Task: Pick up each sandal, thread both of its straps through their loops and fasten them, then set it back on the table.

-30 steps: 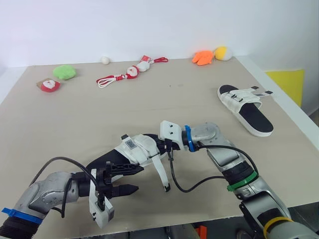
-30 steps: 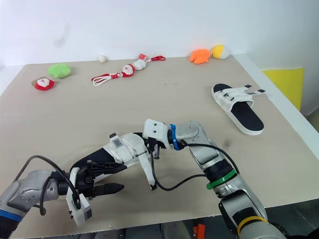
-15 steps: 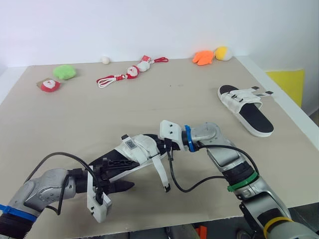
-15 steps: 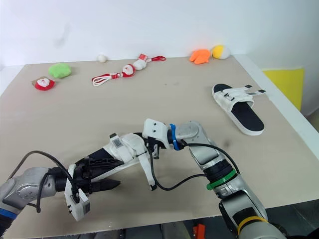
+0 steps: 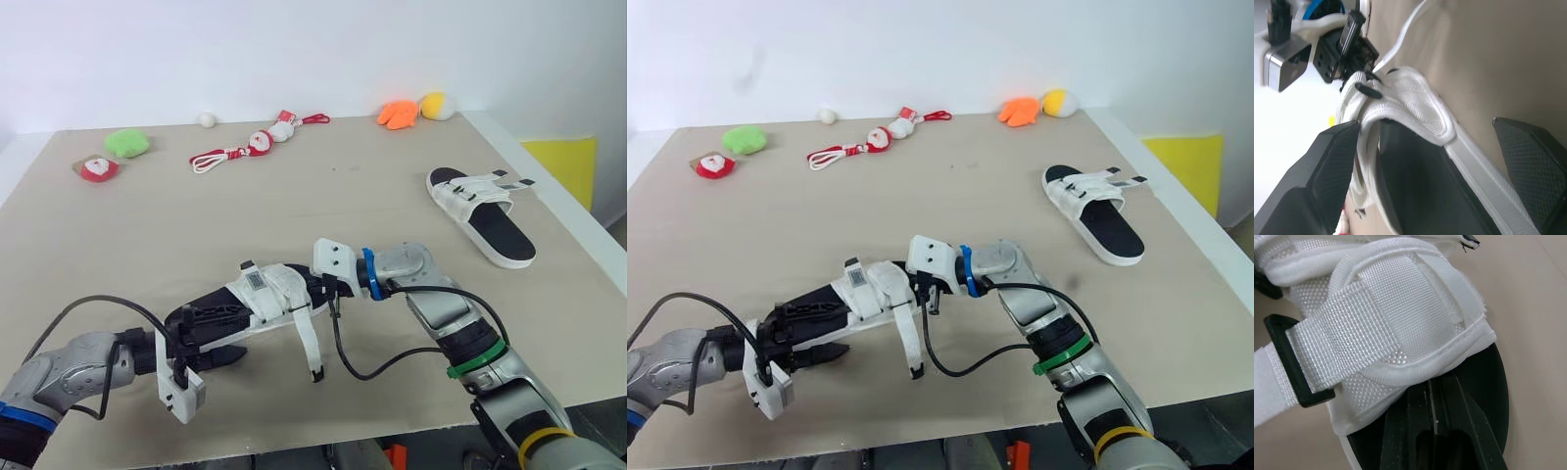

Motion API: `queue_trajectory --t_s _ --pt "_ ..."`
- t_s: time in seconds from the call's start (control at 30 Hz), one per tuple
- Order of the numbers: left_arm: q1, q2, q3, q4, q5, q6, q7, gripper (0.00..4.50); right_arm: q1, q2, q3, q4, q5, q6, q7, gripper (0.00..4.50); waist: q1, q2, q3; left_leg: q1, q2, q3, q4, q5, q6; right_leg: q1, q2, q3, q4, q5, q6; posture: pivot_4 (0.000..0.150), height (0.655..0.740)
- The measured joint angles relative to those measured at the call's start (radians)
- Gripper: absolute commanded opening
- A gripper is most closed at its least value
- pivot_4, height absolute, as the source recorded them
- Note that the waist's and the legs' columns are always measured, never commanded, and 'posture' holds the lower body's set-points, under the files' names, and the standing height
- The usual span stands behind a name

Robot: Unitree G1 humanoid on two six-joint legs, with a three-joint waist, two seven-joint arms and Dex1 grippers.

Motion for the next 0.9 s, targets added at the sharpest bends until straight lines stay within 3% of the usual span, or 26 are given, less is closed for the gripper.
queue_trajectory --t_s 0.53,0.77,0.9 --pt "-0.013 0.052 0.022 0.058 -0.002 0.038 0.066 4.46 -0.002 0.006 0.005 0.011 0.000 -0.012 0.006 0.00 0.000 0.000 0.000 0.004 0.002 0.001 0.000 0.000 0.001 0.001 0.001 0.000 0.002 0.000 0.000 0.150 0.7400" --pt "-0.041 0.110 -0.014 -0.176 -0.147 0.053 -0.026 4.46 -0.002 0.011 0.005 0.019 0.000 -0.024 0.009 0.00 -0.002 -0.001 0.000 0.004 0.002 0.003 -0.001 0.000 0.001 0.001 0.001 0.002 0.002 0.000 0.000 0.150 0.7400" --pt "-0.040 0.136 -0.050 -0.216 -0.157 0.050 -0.084 4.46 -0.002 0.013 0.005 0.022 0.000 -0.027 0.008 0.00 -0.003 0.000 0.000 0.005 0.003 0.002 -0.001 0.000 0.001 0.002 0.003 0.002 0.002 0.000 0.000 0.150 0.7400"
